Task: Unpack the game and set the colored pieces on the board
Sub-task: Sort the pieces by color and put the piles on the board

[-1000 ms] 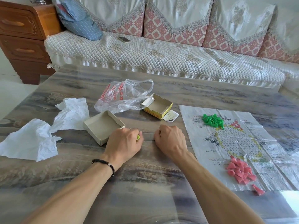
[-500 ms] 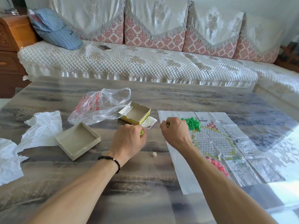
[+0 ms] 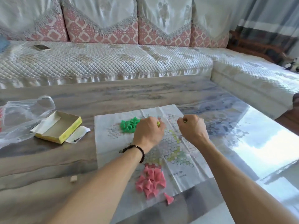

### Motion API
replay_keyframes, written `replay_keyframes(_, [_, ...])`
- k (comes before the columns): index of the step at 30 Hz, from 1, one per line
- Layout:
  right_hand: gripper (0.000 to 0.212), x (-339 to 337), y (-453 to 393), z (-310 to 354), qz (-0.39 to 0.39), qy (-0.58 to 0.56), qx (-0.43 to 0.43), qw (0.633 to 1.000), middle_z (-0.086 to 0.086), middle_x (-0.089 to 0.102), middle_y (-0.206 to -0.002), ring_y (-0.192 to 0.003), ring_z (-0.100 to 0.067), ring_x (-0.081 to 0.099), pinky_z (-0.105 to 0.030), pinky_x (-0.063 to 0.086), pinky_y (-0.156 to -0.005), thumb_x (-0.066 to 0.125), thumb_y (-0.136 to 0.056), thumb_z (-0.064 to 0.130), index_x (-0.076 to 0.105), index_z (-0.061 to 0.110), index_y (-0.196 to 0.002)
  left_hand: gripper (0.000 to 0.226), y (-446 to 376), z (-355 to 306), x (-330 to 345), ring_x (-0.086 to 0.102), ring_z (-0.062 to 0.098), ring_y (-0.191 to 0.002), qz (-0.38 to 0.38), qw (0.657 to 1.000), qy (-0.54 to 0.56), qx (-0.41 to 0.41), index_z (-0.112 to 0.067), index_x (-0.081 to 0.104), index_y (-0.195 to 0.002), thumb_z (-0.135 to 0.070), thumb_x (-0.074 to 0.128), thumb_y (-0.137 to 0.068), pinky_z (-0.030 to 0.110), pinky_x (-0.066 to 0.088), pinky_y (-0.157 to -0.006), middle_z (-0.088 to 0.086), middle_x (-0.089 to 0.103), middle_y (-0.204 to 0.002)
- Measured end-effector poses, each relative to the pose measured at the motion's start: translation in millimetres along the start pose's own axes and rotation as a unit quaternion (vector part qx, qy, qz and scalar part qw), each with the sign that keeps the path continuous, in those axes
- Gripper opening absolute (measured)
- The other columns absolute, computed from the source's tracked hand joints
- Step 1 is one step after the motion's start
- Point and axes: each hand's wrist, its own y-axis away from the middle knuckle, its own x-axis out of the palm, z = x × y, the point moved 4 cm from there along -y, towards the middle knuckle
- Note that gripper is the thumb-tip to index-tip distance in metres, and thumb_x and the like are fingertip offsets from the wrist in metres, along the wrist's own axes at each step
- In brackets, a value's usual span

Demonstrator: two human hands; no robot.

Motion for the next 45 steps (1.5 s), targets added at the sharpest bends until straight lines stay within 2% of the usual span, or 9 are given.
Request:
replay_keyframes(9, [0.038, 16, -41, -57, 0.021, 0.007, 0.000, 1.000, -0.006, 0.050, -0.052, -0.053, -0.029, 0.050, -0.033, 0.047, -0.055, 0.048, -0.085, 0.026, 0.041, 0.008, -0.052, 0.042, -52, -19, 84, 0.031, 0.018, -0.043, -0.057, 0.984, 0.100, -0.137, -0.013, 0.032, -0.051, -0.023, 0.050, -0.088, 0.027, 0.020, -0.043, -0.002, 0.034, -0.045])
replay_keyframes(15, [0.037, 22, -33, -70, 0.068, 0.039, -0.013, 0.997, -0.004, 0.053, -0.058, -0.058, -0.027, 0.052, -0.029, 0.040, -0.052, 0.047, -0.086, 0.034, 0.046, 0.009, -0.058, 0.036, -54, -19, 102, 0.034, 0.018, -0.049, -0.057, 0.964, 0.192, -0.177, -0.011, 0.034, -0.055, -0.021, 0.051, -0.086, 0.029, 0.025, -0.048, 0.000, 0.037, -0.050])
replay_keyframes(19, [0.040, 22, -35, -68, 0.099, -0.033, 0.005, 0.994, -0.003, 0.047, -0.056, -0.053, -0.021, 0.042, -0.029, 0.036, -0.050, 0.045, -0.089, 0.034, 0.040, 0.011, -0.056, 0.034, -52, -20, 101, 0.056, 0.019, -0.063, -0.007, 0.933, 0.302, -0.196, -0.003, 0.059, -0.074, -0.028, 0.046, -0.092, 0.032, 0.045, -0.063, 0.005, 0.060, -0.064])
replay_keyframes(25, [0.037, 11, -29, -60, 0.157, -0.110, 0.010, 0.981, 0.006, 0.056, -0.064, -0.054, -0.013, 0.051, -0.026, 0.042, -0.054, 0.042, -0.094, 0.025, 0.064, -0.003, -0.085, 0.042, -50, -23, 96, 0.064, 0.020, -0.089, 0.079, 0.922, 0.347, -0.156, -0.010, 0.064, -0.083, -0.039, 0.038, -0.100, 0.037, 0.051, -0.090, 0.011, 0.068, -0.092])
replay_keyframes(31, [0.033, -9, -22, -64, 0.166, -0.065, -0.049, 0.983, -0.017, 0.065, -0.085, -0.072, -0.032, 0.064, -0.042, 0.051, -0.069, 0.039, -0.096, 0.025, 0.056, -0.003, -0.090, 0.040, -51, -14, 70, 0.060, 0.022, -0.096, 0.153, 0.986, 0.071, -0.015, -0.010, 0.063, -0.104, -0.038, 0.034, -0.100, 0.038, 0.048, -0.083, 0.007, 0.065, -0.101])
replay_keyframes(34, [0.031, -15, -16, -64, 0.179, -0.040, -0.061, 0.981, -0.020, 0.067, -0.095, -0.089, -0.034, 0.063, -0.040, 0.050, -0.076, 0.037, -0.095, 0.018, 0.059, -0.004, -0.099, 0.031, -55, -5, 57, 0.054, 0.022, -0.106, 0.167, 0.982, -0.078, 0.036, -0.016, 0.059, -0.118, -0.031, 0.043, -0.096, 0.040, 0.048, -0.090, 0.005, 0.054, -0.117])
replay_keyframes(38, [0.054, -20, -10, -66, 0.266, -0.033, -0.039, 0.963, -0.005, 0.058, -0.122, -0.104, -0.022, 0.056, -0.032, 0.048, -0.081, 0.048, -0.082, 0.034, 0.052, 0.010, -0.130, 0.030, -56, -1, 66, 0.051, 0.016, -0.092, 0.312, 0.949, -0.042, 0.012, -0.023, 0.051, -0.104, -0.025, 0.064, -0.077, 0.030, 0.042, -0.080, 0.002, 0.052, -0.104])
replay_keyframes(40, [0.056, -19, -3, -65, 0.318, 0.001, -0.063, 0.946, 0.003, 0.049, -0.124, -0.101, -0.016, 0.053, -0.022, 0.043, -0.073, 0.061, -0.077, 0.036, 0.049, 0.019, -0.129, 0.030, -55, -7, 71, 0.051, 0.015, -0.077, 0.354, 0.934, -0.037, 0.023, -0.018, 0.052, -0.091, -0.022, 0.072, -0.069, 0.030, 0.042, -0.070, 0.007, 0.059, -0.095])
replay_keyframes(45, [0.058, -5, -5, -63, 0.275, 0.049, -0.094, 0.956, -0.003, 0.049, -0.119, -0.100, -0.019, 0.051, -0.031, 0.045, -0.086, 0.075, -0.070, 0.028, 0.053, 0.014, -0.122, 0.028, -54, -20, 78, 0.059, 0.014, -0.072, 0.356, 0.933, -0.035, 0.045, -0.019, 0.067, -0.091, -0.014, 0.078, -0.066, 0.032, 0.050, -0.068, -0.004, 0.065, -0.077])
